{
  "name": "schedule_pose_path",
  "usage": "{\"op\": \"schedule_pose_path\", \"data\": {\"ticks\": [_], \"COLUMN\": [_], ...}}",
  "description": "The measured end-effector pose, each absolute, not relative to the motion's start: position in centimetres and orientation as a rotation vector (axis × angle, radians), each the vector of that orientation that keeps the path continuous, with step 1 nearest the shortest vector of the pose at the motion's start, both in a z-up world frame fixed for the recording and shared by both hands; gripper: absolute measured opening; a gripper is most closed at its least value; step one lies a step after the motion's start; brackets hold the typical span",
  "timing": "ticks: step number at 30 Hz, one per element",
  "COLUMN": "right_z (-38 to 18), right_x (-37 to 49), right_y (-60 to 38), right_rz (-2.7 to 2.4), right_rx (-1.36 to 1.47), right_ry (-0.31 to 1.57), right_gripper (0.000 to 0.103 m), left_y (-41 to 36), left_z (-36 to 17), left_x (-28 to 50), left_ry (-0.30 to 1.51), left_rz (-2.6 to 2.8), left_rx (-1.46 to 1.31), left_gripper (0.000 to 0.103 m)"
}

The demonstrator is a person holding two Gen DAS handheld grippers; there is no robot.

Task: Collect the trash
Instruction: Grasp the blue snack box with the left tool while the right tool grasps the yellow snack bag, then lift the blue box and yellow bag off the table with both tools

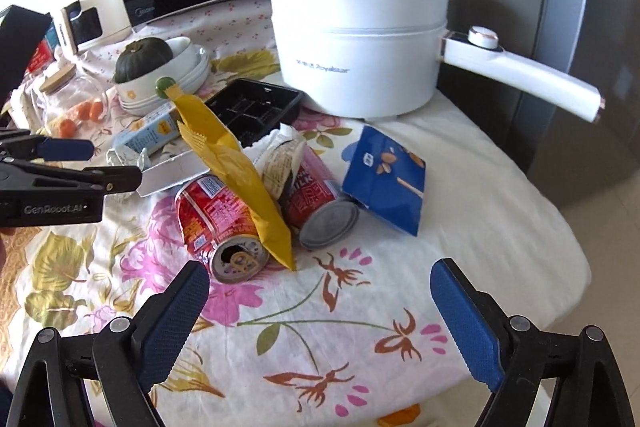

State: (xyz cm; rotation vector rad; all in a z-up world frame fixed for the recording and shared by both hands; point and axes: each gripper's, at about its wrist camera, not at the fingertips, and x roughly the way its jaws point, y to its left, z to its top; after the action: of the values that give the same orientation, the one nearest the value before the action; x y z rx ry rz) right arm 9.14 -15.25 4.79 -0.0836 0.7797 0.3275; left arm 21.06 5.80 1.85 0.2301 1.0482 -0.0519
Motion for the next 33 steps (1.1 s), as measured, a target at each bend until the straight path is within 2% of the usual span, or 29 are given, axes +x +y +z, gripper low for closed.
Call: {"op": "schedule_pose_path", "data": {"ticks": [8, 13, 15, 16, 19, 21, 22, 24, 27, 33], "right_z": [4.2, 4.1, 4.0, 3.8, 3.3, 3.2, 3.3, 3.8, 4.5, 5.7], "right_x": [11.6, 13.3, 14.0, 14.3, 14.9, 15.0, 14.9, 14.4, 13.6, 12.6], "right_y": [-12.4, -11.2, -11.0, -10.8, -10.6, -10.8, -10.9, -11.0, -11.4, -12.7], "right_rz": [0.362, 0.373, 0.375, 0.374, 0.381, 0.393, 0.405, 0.415, 0.413, 0.413], "right_rx": [-0.166, -0.164, -0.154, -0.152, -0.146, -0.125, -0.113, -0.116, -0.124, -0.068], "right_ry": [0.767, 0.764, 0.771, 0.777, 0.799, 0.810, 0.809, 0.789, 0.761, 0.754], "right_gripper": [0.078, 0.064, 0.052, 0.050, 0.035, 0.015, 0.012, 0.009, 0.007, 0.006], "left_y": [5.7, 5.7, 5.6, 5.6, 5.4, 5.3, 5.4, 5.6, 5.9, 6.4], "left_z": [0.1, -0.2, -0.5, -0.8, -1.3, -1.2, -1.0, -0.7, -0.2, 0.9], "left_x": [23.2, 23.3, 23.4, 23.5, 23.4, 23.3, 23.2, 23.1, 23.0, 22.6], "left_ry": [1.072, 1.066, 1.074, 1.079, 1.086, 1.075, 1.069, 1.061, 1.053, 1.045], "left_rz": [-0.088, -0.104, -0.105, -0.108, -0.110, -0.106, -0.104, -0.107, -0.110, -0.141], "left_rx": [0.301, 0.303, 0.312, 0.316, 0.338, 0.348, 0.345, 0.322, 0.280, 0.194], "left_gripper": [0.071, 0.068, 0.058, 0.055, 0.037, 0.034, 0.030, 0.016, 0.008, 0.004]}}
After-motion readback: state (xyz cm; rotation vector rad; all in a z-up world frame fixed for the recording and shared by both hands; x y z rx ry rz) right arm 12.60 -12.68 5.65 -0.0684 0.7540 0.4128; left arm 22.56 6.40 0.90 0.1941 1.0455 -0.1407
